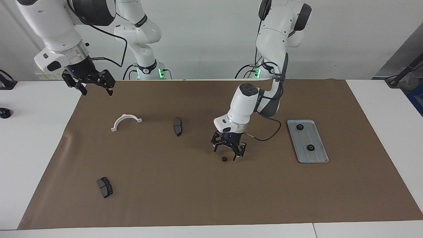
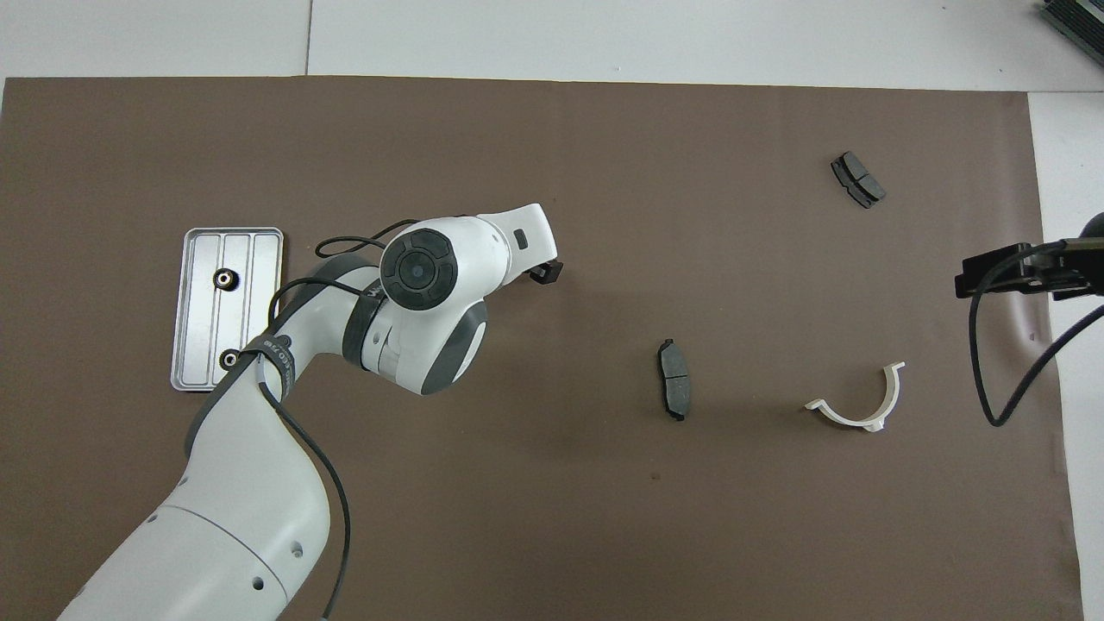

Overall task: Pick bearing gear from pile to tray
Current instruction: 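Grasp the third bearing with the left gripper and lift it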

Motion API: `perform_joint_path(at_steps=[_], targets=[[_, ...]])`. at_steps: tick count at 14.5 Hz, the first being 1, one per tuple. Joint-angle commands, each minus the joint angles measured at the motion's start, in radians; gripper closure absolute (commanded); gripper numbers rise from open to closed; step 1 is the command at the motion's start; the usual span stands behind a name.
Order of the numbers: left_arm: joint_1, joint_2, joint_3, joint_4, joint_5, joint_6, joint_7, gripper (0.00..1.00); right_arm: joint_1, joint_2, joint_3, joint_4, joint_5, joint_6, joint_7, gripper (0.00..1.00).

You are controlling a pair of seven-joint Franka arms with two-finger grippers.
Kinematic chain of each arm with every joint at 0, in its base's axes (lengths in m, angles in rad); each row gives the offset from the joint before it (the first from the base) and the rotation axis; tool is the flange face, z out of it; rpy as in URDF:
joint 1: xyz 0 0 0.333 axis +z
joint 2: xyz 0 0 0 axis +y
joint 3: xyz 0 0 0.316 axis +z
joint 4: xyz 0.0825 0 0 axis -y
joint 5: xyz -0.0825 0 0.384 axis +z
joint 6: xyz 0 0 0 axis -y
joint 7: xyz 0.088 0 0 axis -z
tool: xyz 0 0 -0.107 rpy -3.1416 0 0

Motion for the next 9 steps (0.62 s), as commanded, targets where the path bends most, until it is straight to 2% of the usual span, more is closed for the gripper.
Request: perform_joint_path(at_steps=[1,4,6,8,9], targets=[[-0.010,0.009,0.015,-0.003,0.005,0.017,-0.008,0.06,-0.015,-0.012,0.005,0.019,0.003,-0.038,-0.030,0.00],[-0.011,0.009,0.015,-0.045,0.005,0.063,-0.007,0.08,-0.014,-0.023,0.005,0.005,0.003,-0.036,-0.022,0.00],[-0.021,0.009,0.016,-0.049,0.005,0.063,-0.007,0.21,-0.014,-0.025,0.007,0.000,0.003,-0.035,-0.022,0.00],[-0.022,0.009,0.016,-0.049,0.007,0.065,-0.005,0.42,-0.012,-0.028,0.007,-0.006,0.003,-0.032,-0.022,0.00],[-0.022,0.009,0.016,-0.049,0.007,0.068,-0.004,0.42,-0.014,-0.029,0.007,-0.010,0.003,-0.029,-0.022,0.00]])
